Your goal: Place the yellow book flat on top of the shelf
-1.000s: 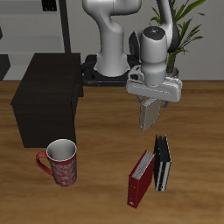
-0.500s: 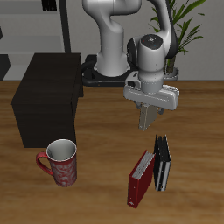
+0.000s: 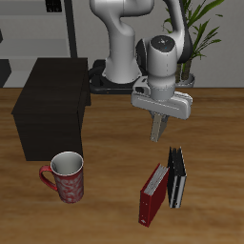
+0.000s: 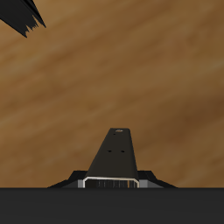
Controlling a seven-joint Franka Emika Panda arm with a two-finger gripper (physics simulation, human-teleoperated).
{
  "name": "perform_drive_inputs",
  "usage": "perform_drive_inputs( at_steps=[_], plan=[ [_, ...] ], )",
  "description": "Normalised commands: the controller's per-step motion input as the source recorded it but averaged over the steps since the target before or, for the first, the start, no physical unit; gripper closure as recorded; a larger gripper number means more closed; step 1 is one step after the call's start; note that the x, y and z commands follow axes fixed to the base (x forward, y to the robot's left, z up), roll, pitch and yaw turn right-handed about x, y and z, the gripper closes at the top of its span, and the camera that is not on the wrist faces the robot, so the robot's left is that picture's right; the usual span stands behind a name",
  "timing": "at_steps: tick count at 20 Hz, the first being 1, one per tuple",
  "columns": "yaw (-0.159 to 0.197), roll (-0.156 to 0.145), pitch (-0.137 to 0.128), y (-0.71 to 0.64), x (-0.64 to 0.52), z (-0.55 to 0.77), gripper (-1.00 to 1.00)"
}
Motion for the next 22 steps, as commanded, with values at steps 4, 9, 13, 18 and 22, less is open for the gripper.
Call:
perform_drive_inputs(
  at_steps=[4, 9, 13, 18, 22],
  plan=[
    [0.055, -0.017, -0.047, -0.17, -0.02, 0.41, 1.0],
    [0.09, -0.03, -0.068, -0.24, -0.03, 0.64, 1.0],
    [0.116, -0.015, -0.06, -0.26, -0.05, 0.7, 1.0],
    [0.12, -0.043, -0.053, -0.25, -0.08, 0.52, 1.0],
    [0.09, -0.046, -0.04, -0.27, -0.09, 0.42, 1.0]
  ],
)
